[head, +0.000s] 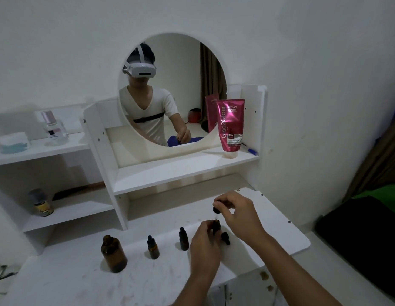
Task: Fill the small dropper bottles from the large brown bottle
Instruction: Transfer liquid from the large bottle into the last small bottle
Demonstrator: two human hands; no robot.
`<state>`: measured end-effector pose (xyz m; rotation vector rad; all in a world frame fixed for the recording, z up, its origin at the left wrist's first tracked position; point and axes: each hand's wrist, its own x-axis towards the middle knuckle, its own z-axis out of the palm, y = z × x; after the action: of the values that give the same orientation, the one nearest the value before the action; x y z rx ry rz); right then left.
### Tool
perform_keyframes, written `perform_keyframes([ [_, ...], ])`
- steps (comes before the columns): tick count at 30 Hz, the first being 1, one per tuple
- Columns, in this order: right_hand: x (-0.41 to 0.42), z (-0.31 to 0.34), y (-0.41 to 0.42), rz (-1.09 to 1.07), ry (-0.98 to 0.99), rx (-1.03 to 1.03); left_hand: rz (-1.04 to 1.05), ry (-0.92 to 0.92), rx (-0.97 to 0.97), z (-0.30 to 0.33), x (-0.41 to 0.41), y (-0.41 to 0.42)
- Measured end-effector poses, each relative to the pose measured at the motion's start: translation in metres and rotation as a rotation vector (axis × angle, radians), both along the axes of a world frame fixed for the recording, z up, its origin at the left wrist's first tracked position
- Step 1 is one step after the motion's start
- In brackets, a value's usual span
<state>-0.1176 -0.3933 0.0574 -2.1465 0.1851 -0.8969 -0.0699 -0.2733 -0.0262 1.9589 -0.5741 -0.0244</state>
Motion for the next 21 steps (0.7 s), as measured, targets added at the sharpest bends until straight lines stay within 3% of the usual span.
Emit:
perform_keyframes([
  [21,0.003,-0.004,0.014,-0.115,0.034,0.031,0.005,0.003,-0.018,-0.018,0.011,-0.003],
])
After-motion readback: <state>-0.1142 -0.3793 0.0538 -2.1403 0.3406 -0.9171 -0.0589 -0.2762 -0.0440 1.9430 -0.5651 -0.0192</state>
